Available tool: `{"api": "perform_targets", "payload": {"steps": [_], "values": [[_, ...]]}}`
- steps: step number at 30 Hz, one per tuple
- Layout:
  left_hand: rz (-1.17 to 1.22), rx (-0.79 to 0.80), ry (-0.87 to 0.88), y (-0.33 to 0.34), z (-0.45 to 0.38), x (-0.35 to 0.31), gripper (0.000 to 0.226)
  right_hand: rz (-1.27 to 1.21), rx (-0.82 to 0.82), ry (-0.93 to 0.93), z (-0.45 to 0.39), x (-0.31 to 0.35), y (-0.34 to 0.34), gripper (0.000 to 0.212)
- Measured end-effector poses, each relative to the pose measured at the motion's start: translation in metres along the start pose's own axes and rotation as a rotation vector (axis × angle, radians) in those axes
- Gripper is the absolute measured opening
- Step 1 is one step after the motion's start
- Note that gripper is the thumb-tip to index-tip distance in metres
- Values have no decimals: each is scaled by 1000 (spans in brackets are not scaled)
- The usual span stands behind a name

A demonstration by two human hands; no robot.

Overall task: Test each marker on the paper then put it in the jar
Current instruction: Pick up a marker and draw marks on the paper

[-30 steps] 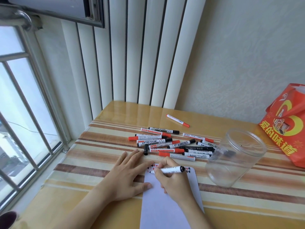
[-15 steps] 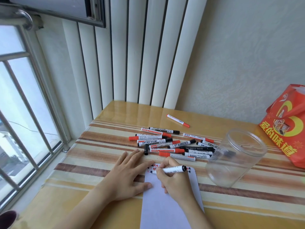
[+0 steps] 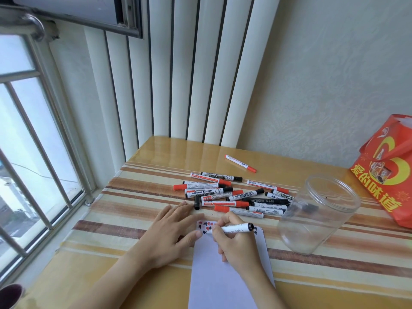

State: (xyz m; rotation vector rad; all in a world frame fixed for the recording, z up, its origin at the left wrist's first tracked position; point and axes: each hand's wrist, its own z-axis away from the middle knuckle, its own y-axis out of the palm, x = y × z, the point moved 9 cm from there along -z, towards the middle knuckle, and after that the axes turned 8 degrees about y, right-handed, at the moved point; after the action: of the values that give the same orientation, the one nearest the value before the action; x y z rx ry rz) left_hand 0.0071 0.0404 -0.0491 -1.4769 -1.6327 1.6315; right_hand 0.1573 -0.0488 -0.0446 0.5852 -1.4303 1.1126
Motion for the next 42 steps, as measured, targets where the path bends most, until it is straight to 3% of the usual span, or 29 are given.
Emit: {"api": "perform_targets", "payload": {"steps": [3,7,17,22,28,33,42], "values": [[-92,-114,8,-13,-8,5,43,-25,-4,2,0,0,-1,24],[-292,-198,84,-27,-26,5,72,-46,4,2,-1,-1,-1,24],[-491,-202,278,-24,-60,-11,17,-174,-12,8,0,0,-9,14],[-404,-206,311,-33,-54,-15,6,-221,-9,1,-3,-1,-12,15],[-103,-307,150,-30,-16,-14,29,-320,40,-24,-2,5,-12,11],[77,-332,123,-29,-6,-15,16,-309,115,-78,1,10,-7,14],[112,-299,211,-30,-6,-27,11,-188,166,-139,6,16,3,7]]}}
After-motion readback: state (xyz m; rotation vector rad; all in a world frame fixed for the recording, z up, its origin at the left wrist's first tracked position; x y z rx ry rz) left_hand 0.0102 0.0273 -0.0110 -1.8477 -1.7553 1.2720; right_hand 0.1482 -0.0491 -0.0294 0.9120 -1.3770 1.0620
